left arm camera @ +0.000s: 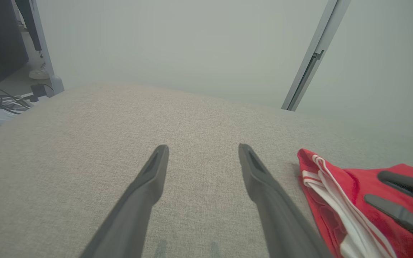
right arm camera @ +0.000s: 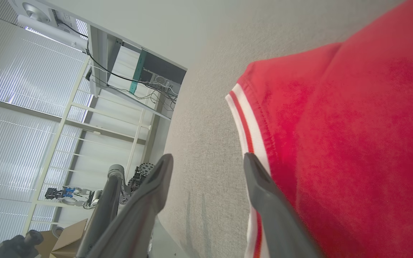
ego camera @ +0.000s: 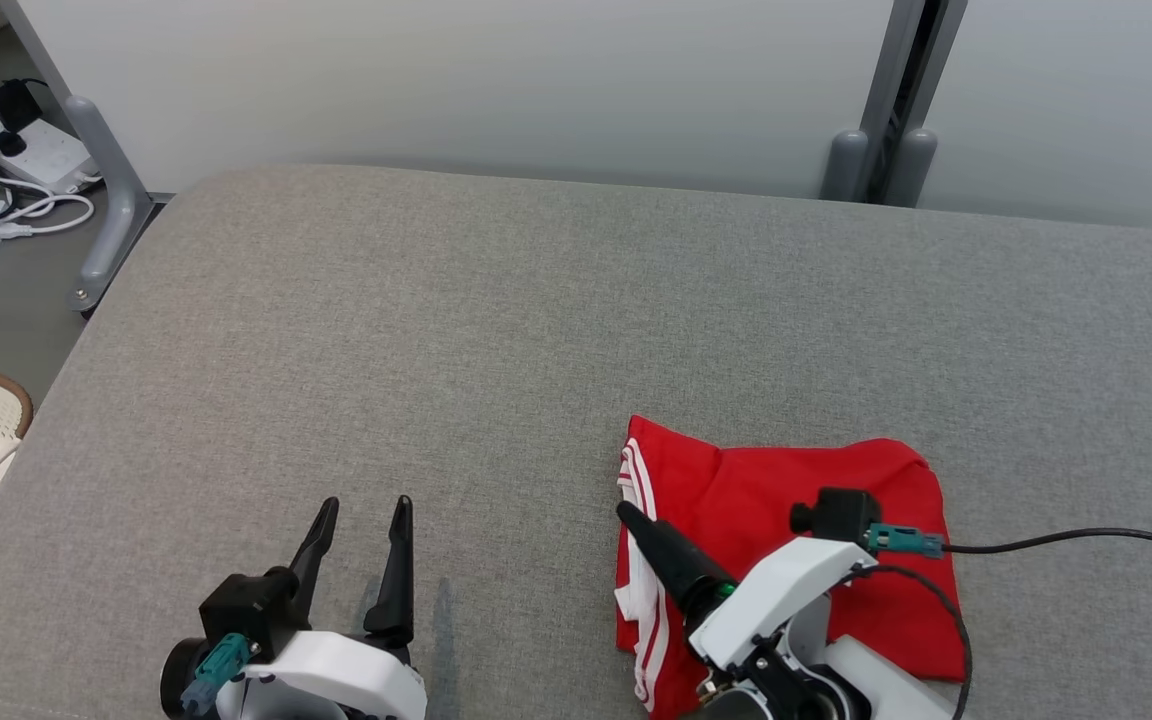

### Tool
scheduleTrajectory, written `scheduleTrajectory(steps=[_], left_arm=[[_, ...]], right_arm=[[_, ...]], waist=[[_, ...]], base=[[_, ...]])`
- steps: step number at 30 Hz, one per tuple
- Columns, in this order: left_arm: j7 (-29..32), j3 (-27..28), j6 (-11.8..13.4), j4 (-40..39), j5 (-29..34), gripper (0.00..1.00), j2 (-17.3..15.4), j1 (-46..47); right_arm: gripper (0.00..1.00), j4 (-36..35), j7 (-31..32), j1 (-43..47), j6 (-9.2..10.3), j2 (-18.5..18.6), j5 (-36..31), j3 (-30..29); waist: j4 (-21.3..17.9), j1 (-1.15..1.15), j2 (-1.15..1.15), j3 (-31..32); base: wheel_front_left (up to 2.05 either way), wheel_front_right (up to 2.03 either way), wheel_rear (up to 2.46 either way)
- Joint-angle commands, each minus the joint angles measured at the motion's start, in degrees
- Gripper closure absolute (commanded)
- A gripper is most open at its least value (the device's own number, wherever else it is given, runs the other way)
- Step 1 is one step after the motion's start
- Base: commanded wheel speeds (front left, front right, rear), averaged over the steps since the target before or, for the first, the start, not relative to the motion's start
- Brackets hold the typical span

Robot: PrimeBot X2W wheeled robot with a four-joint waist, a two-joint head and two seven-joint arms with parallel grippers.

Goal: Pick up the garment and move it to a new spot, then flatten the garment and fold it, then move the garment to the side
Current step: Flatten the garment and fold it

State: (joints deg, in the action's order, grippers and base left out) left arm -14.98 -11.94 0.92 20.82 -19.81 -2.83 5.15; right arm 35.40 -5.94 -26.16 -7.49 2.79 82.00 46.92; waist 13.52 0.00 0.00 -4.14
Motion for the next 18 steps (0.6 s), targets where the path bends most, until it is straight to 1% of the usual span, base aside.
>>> scheduleTrajectory(steps=[1, 4, 8, 12, 15, 18], left_arm=[[-0.2, 0.2, 0.2, 0.0, -0.2, 0.0, -0.2, 0.8], [-0.2, 0.2, 0.3, 0.1, -0.3, 0.0, -0.2, 0.8], [-0.2, 0.0, 0.3, 0.1, -0.4, 0.0, -0.2, 0.8], [-0.2, 0.4, 0.5, -0.3, -0.2, 0.0, -0.2, 0.3], [-0.2, 0.7, 0.4, -0.6, 0.0, 0.0, -0.2, -0.1], [-0.2, 0.9, 0.4, -1.1, 0.1, 0.0, -0.2, -0.5]], right_arm=[[0.0, -0.3, -0.4, -0.4, 0.01, 0.3, 0.3, 0.1], [0.0, -1.9, -0.3, -0.9, 0.01, 0.3, 2.7, 3.2], [0.0, -3.8, -1.1, -2.2, 0.01, 0.3, 4.2, 6.8], [0.0, -3.7, -4.2, -4.7, 0.01, 0.6, 2.1, 7.0], [0.0, -3.7, -6.7, -6.2, 0.01, 3.3, -1.9, 6.5], [0.0, -3.3, -8.4, -7.8, 0.01, 7.7, -8.2, 5.4]], waist=[[0.0, 0.0, 0.0, 0.0], [-0.1, 0.0, 0.0, 0.0], [-0.6, 0.0, 0.0, 0.3], [-1.7, 0.0, 0.0, 0.7], [-2.9, 0.0, 0.0, 1.1], [-4.2, 0.0, 0.0, 1.5]], base=[[0.0, 0.0, 0.0], [0.0, 0.0, 0.0], [0.0, 0.0, 0.0], [0.0, 0.0, 0.0], [0.0, 0.0, 0.0], [0.0, 0.0, 0.0]])
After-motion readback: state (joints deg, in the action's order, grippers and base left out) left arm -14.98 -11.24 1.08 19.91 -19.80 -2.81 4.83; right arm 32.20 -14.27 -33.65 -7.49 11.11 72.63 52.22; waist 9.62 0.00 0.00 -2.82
